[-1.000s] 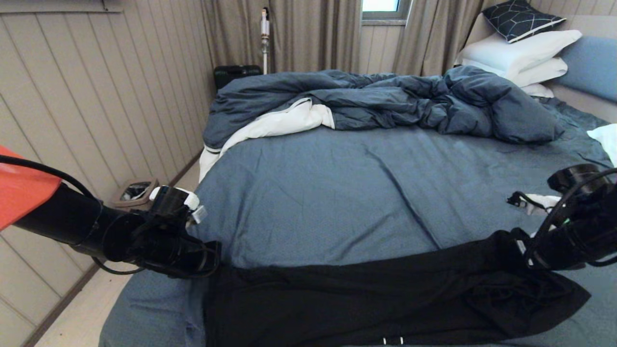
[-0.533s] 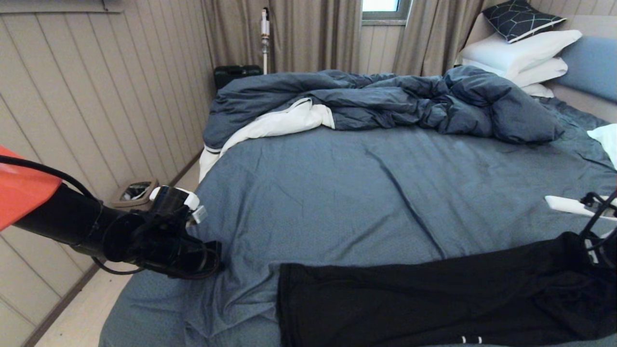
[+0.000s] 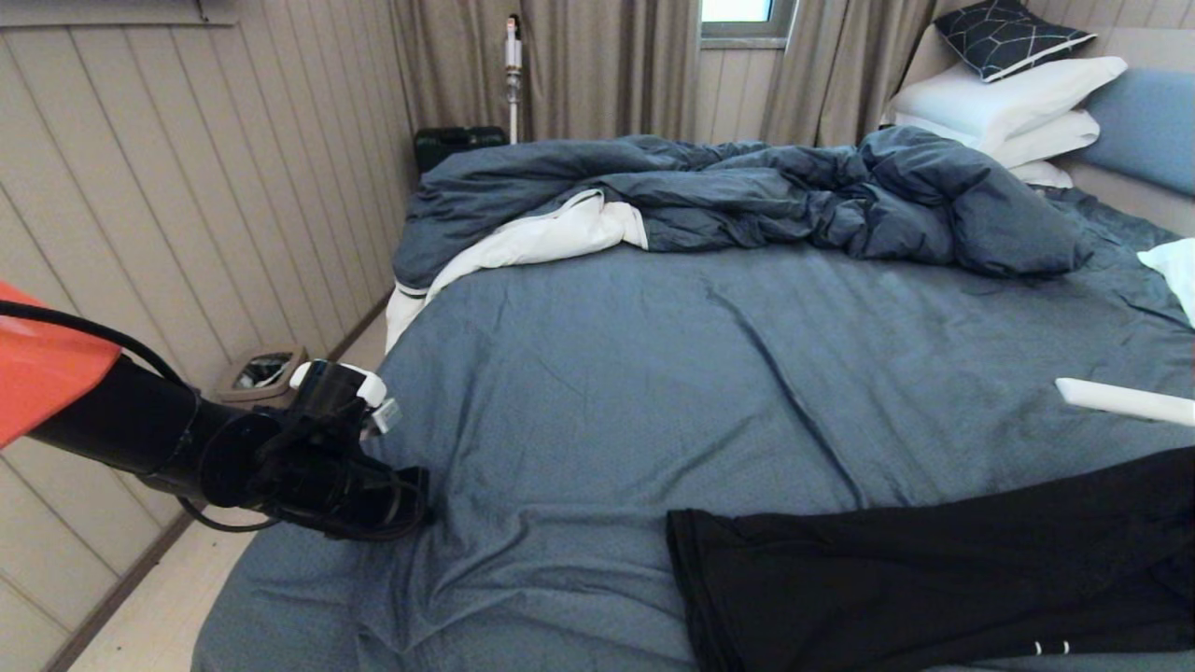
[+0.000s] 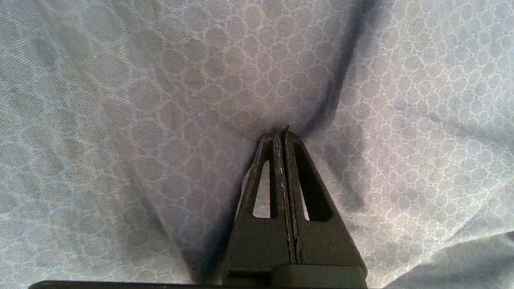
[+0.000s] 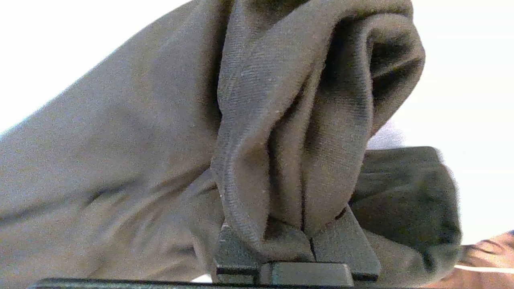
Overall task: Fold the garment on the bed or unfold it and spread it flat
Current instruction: Fold the black T-shirt
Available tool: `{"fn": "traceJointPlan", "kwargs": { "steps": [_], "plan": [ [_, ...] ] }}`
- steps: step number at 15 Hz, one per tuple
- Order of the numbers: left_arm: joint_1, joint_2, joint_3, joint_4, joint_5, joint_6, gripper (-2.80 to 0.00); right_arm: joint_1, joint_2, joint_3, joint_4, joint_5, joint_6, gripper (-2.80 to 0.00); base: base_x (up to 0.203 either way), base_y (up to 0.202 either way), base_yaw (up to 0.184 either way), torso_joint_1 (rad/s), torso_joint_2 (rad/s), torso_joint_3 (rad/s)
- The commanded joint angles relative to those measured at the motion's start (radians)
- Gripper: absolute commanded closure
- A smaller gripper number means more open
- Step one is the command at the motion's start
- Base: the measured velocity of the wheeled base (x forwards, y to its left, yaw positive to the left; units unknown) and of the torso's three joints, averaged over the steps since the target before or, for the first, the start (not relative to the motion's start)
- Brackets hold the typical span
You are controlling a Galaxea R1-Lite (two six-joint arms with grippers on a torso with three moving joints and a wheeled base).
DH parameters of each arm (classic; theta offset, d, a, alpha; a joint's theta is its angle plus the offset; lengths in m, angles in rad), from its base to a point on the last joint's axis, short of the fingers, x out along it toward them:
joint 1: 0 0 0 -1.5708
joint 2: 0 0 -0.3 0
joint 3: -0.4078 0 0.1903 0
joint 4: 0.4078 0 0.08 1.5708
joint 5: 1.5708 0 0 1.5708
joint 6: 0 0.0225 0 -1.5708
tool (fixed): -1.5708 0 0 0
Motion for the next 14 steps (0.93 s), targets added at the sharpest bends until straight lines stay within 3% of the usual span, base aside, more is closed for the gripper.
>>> {"fn": "traceJointPlan", "kwargs": {
  "steps": [1,2,6,12,14],
  "plan": [
    [0.000,0.002,0.000,-0.001,-0.001,-0.002,0.00,0.000,-0.014,-0.028,0.060,0.040,-0.001,0.00,0.000,0.000,0.000,0.000,0.00,0.000],
    [0.000,0.002,0.000,-0.001,-0.001,-0.002,0.00,0.032,-0.053,-0.020,0.100,0.060,0.002,0.00,0.000,0.000,0.000,0.000,0.00,0.000],
    [0.000,-0.005,0.001,0.002,-0.001,-0.002,0.00,0.353,-0.245,0.015,0.268,0.106,0.041,0.00,0.000,0.000,0.000,0.000,0.00,0.000],
    [0.000,-0.002,0.001,0.005,0.001,0.002,0.00,0.940,-0.370,-0.002,0.381,0.110,0.256,0.00,0.000,0.000,0.000,0.000,0.00,0.000],
    [0.000,-0.004,0.000,0.004,0.002,0.002,0.00,1.058,-0.374,-0.010,0.398,0.102,0.316,0.00,0.000,0.000,0.000,0.000,0.00,0.000]
  ]
}}
